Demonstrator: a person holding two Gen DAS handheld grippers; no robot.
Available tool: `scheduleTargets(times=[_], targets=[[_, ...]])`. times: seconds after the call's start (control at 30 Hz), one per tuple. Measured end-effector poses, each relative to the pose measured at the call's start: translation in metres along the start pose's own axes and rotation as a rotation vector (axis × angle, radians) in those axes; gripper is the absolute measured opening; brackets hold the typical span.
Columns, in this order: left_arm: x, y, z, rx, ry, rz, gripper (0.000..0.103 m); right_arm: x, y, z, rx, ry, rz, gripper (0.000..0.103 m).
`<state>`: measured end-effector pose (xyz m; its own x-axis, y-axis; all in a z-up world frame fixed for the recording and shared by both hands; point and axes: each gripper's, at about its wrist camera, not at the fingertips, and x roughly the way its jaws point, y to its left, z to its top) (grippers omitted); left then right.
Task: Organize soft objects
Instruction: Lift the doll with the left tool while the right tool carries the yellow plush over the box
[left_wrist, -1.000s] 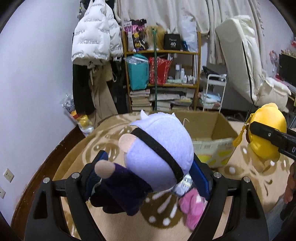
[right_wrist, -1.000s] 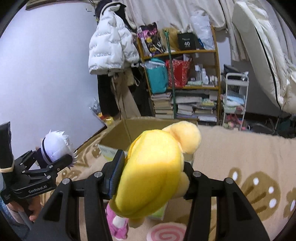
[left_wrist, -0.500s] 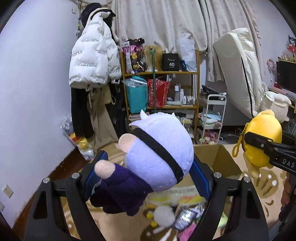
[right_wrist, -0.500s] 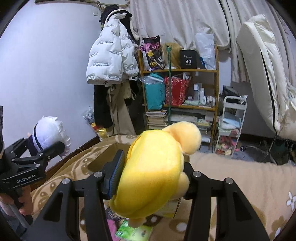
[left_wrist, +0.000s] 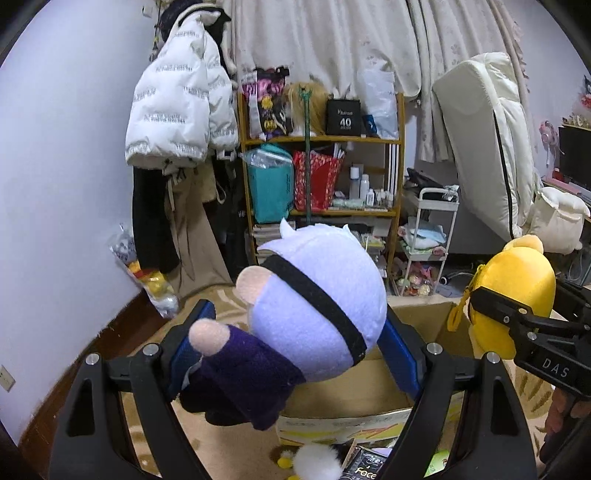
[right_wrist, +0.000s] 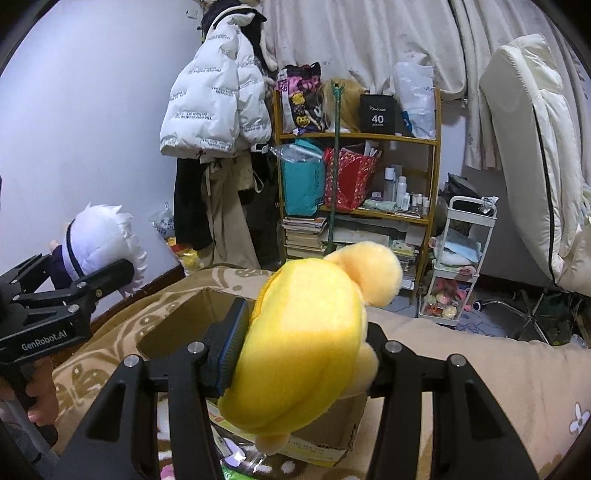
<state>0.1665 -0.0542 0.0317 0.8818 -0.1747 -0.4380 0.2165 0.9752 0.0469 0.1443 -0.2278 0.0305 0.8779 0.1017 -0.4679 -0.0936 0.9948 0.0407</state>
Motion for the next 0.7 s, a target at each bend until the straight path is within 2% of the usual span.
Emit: scheduleTargets(times=[0.43,0.7], targets=[[0.037,-0.014,-0.022,0.032,0.064,0.0,0.084,0.033,-0.017,-0.02,0.039,0.063,0.011,0.055],[0.042,-0.024,-0.028,0.043,0.079,-0.027,0.085,0.042,-0.022,-0.028,0.075,0.093,0.012,0.056]])
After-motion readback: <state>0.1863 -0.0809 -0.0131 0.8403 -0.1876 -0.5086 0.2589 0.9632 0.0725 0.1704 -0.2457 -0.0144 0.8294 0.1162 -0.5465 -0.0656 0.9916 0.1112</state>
